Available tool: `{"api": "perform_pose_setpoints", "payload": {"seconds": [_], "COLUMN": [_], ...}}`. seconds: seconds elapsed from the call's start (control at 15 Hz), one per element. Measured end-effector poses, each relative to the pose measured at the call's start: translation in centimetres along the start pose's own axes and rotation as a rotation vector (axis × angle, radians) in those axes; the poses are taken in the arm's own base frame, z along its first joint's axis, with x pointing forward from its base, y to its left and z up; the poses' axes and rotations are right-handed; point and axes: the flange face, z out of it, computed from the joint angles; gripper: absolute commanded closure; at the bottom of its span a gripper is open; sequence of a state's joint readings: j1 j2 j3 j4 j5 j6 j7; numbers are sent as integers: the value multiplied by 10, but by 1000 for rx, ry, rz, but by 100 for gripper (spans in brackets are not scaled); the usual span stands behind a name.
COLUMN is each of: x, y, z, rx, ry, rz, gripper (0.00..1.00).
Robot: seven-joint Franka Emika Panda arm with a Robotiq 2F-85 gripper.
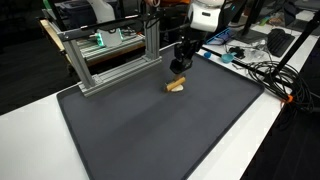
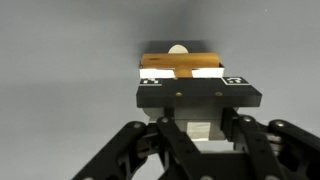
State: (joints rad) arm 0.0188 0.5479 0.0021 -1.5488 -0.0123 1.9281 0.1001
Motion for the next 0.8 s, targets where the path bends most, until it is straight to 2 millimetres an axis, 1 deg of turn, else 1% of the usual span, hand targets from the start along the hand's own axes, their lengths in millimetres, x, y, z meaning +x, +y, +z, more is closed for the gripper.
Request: {"api": "perform_pose_setpoints", "payload": {"seconds": [0.2,0.27,0.4,0.67,0.8], "x": [-1,-2,-5,-8,-10], "y": [0,0,0,2,3], "z": [5,10,26,30,26], "rx": [-5,-7,-14,-9,0], "ry": [-45,-68,-131,-184,-178], "rz": [13,18,27,27,4], "gripper": [78,78,78,78,78]}}
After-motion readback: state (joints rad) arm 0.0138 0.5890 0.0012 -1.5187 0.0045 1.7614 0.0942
